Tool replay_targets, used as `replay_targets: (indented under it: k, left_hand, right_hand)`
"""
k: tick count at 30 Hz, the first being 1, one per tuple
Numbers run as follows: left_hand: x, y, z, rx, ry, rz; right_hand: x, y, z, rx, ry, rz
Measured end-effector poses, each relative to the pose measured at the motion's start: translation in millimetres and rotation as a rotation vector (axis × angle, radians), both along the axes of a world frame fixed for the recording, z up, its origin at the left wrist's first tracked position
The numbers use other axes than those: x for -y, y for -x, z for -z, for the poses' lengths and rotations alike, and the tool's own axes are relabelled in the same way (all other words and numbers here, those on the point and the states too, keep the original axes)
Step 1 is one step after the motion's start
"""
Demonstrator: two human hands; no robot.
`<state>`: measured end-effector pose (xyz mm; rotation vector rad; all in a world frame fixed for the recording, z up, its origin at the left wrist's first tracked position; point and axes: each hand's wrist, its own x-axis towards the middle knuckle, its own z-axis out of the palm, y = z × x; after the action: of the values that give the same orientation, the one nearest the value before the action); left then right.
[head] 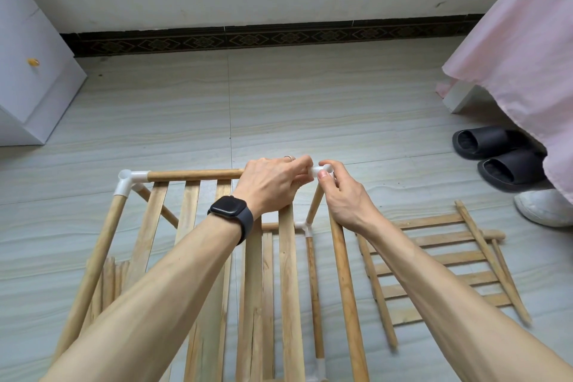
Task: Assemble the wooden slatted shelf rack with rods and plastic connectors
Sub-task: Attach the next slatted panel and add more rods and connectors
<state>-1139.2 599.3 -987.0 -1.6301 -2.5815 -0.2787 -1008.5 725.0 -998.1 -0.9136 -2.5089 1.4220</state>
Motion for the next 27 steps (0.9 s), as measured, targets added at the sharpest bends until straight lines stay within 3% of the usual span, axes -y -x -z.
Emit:
replay_targets:
  k: [6,8,10,13,14,16,19,21,27]
  left_hand:
    - [9.1,6.2,-4.6,0.193,-0.007,-0.034]
    - [31.6,12.2,-9.2,0.148,-0.098,-0.073]
    - [71.6,28.7,-14.2,0.054,-0.191,-0.239]
    - [148.7,56.8,-16.3,0.018,-0.203,-0.651]
    - [170.7,62.5,-15.8,0.095,-0.191,-0.781]
    - [200.3,67.9,-13.5,0.451,-0.274,-0.935]
    - [213.1,70.4,-12.8,0.939,-0.472,-0.969]
    - [214.5,71.3,-12.7,1.042,-0.529,-0.932]
    - [210.4,77.8,-2.9,1.089,-0.625,-0.879]
  right_hand:
    - [0.1,4.1,-1.4,-0.03,0.047,0.01]
    - [-3.2,1.6,-0.5,-0.039,0.076,0.006]
    - [-5.6,0.1,1.3,-0.039,0.107,-0.005]
    - [-4.8,11.4,1.1,-0.003,0.199,-0.021]
    - [-2.7,19.3,-0.8,-0.012,0.218,0.014]
    - [1.7,36.8,-4.8,-0.037,0.25,0.123]
    - [4.5,56.2,-8.2,0.025,0.242,0.134]
    - [4.0,62.5,-7.3,0.069,0.234,0.102]
    - [2.3,72.8,4.8,0.057,0.253,0.152]
